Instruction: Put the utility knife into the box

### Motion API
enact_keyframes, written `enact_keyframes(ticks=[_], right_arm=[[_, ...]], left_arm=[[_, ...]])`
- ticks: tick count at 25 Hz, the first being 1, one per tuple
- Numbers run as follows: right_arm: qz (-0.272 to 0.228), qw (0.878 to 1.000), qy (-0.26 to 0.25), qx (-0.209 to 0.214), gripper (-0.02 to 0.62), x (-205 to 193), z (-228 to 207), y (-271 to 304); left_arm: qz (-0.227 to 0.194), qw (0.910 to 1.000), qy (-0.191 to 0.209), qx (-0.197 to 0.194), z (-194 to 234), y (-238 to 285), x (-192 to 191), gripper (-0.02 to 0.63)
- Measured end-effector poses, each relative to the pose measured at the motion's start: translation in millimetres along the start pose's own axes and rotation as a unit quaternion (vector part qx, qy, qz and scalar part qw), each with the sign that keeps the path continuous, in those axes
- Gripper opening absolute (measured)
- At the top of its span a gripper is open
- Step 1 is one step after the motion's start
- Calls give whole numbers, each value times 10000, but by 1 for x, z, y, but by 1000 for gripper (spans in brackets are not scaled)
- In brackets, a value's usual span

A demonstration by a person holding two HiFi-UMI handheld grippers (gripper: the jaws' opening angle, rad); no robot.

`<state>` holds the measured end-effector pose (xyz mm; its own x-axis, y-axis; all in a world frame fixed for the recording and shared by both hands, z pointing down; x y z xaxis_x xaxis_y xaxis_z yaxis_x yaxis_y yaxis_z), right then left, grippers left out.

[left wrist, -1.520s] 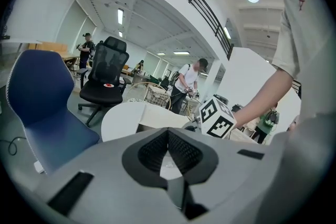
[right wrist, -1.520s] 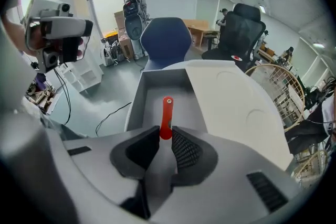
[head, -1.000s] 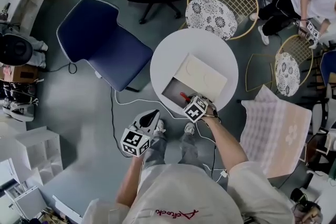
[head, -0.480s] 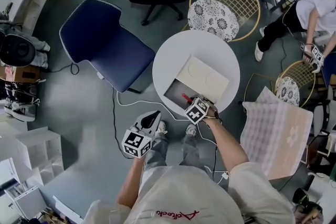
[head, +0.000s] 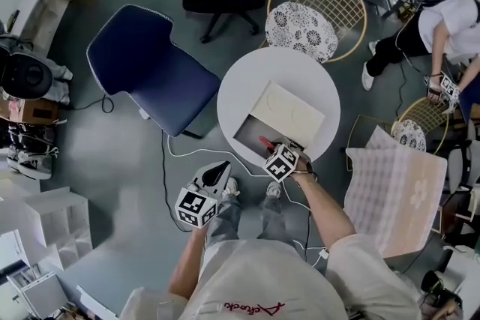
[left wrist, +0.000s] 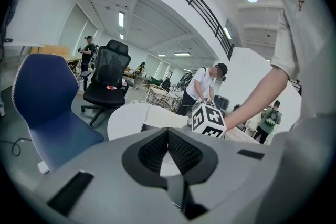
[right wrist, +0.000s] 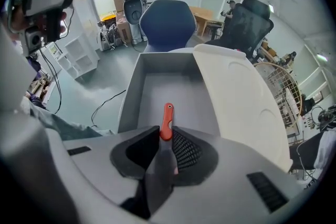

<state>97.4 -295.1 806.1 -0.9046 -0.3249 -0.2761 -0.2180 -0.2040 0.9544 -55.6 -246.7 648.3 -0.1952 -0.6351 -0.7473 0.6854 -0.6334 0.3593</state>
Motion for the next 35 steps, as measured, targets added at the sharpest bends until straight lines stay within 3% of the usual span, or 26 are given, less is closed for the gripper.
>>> enact_keyframes(ticks=[5, 13, 16, 25, 30, 35], right_arm=[[14, 10000, 91, 26, 95, -3, 4, -2], [-163, 9992, 242, -286, 70, 2, 6, -21], [-283, 9978, 254, -538, 23, 5, 4, -33], [-681, 9889, 748, -1087, 18, 12, 1, -71], [-1265, 9660, 1745, -1428, 17, 19, 4, -101], [-2307, 9161, 2802, -1704, 17, 27, 8, -132]], left_arm=[[-31, 10000, 25, -17, -3, -7, -2, 11], [-50, 9999, 56, -76, -7, -15, -4, 11], [-82, 9996, 130, -221, -13, -13, 0, 11], [-88, 9965, 425, -720, -32, -5, 14, 11], [44, 9917, 696, -1081, -37, -9, 17, 11], [173, 9863, 973, -1319, -41, -14, 20, 11]])
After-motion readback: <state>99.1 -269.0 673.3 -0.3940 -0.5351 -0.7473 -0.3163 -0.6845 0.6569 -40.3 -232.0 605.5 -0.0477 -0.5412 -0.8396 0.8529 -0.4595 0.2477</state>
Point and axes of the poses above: the fingertips, and each gripper's own axes: y forward along the fingers, z to its left, x out of its top, the point moved 2 cm from there along -y, backward along the fingers, and after that the axes turned 13 degrees about -y, right-handed, at the moved point
